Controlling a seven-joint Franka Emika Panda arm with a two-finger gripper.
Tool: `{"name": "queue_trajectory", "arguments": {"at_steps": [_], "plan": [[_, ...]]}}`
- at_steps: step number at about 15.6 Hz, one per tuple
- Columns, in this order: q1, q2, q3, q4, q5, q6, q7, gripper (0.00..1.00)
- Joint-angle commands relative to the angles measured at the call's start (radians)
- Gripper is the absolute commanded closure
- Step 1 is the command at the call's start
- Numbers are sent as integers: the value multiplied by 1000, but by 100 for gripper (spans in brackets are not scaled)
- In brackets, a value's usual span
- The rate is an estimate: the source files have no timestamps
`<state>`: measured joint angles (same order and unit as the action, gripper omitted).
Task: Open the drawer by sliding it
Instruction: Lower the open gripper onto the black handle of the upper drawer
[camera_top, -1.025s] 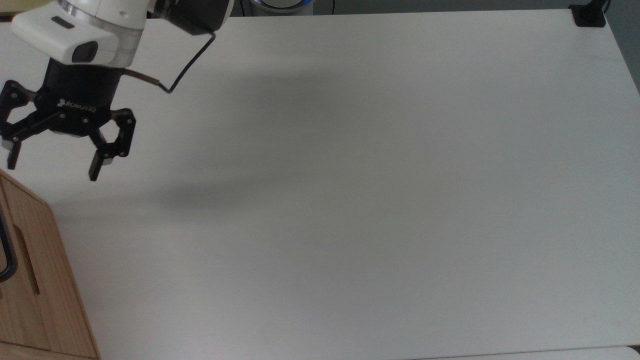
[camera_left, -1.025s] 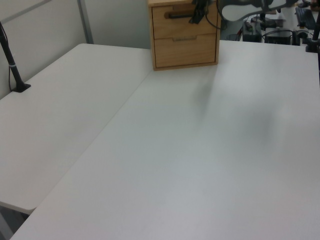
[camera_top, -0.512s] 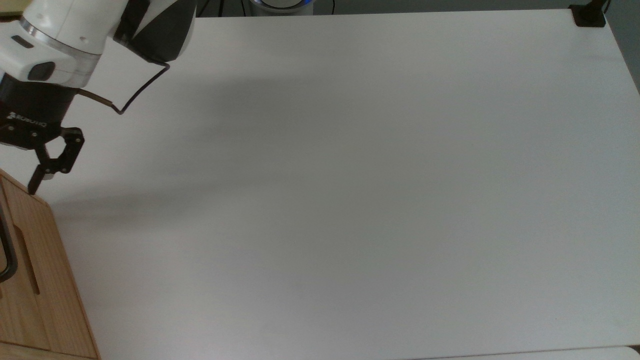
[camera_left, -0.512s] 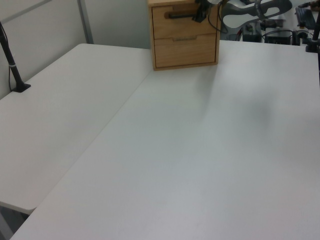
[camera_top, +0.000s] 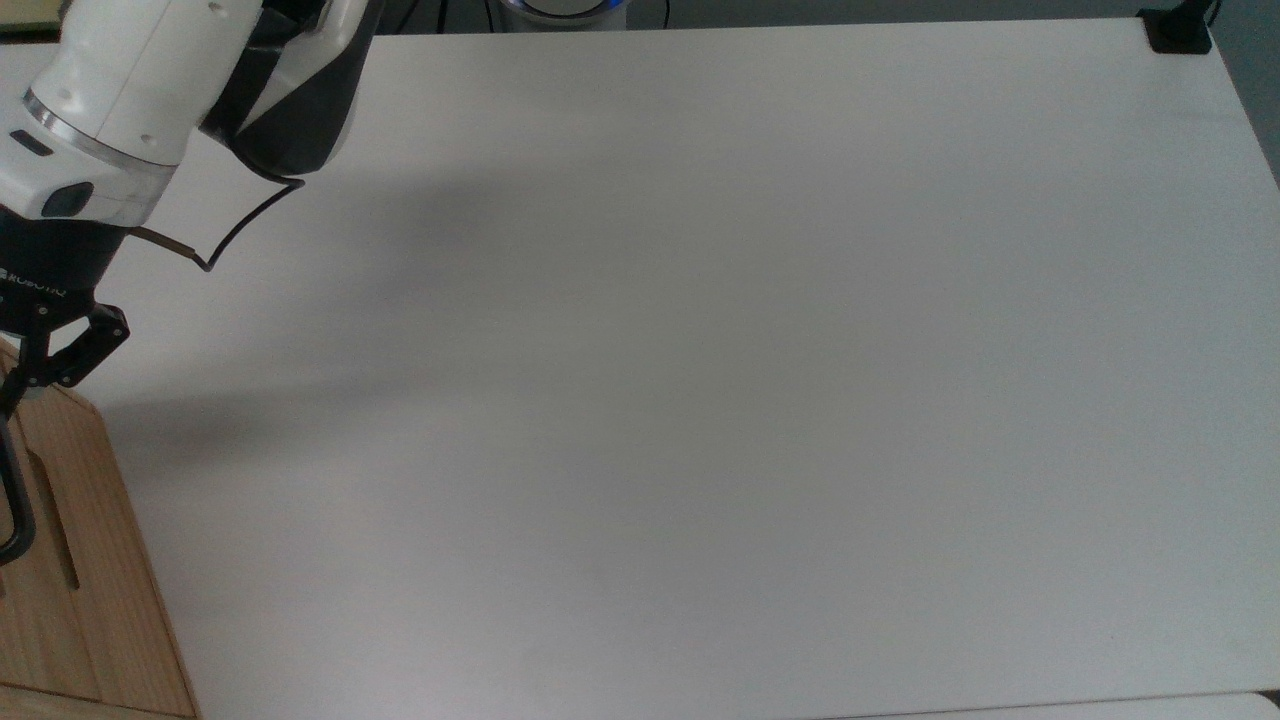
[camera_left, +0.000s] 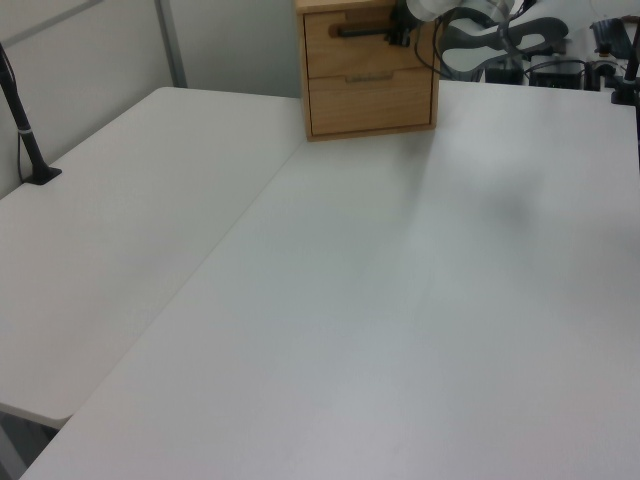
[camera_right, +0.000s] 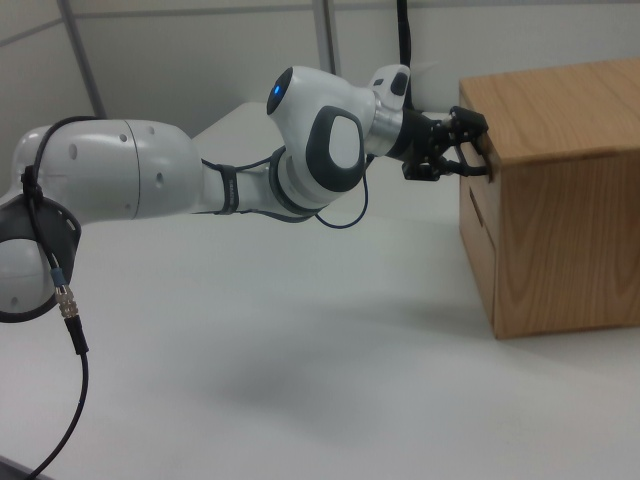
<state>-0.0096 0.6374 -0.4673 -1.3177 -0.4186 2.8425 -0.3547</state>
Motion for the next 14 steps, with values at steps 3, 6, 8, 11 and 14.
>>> {"name": "queue_trajectory", "arguments": {"at_steps": [3,6,8,11,14], "plan": [[28,5,-11,-8,-12,6,6,55],[52,-5,-14,-31,-12,5,6,85],[59,-27,-14,-44,-2,3,11,100],[72,-65,-11,-77,-2,3,46,100],[88,-155,-1,-173,-11,5,46,100]]}}
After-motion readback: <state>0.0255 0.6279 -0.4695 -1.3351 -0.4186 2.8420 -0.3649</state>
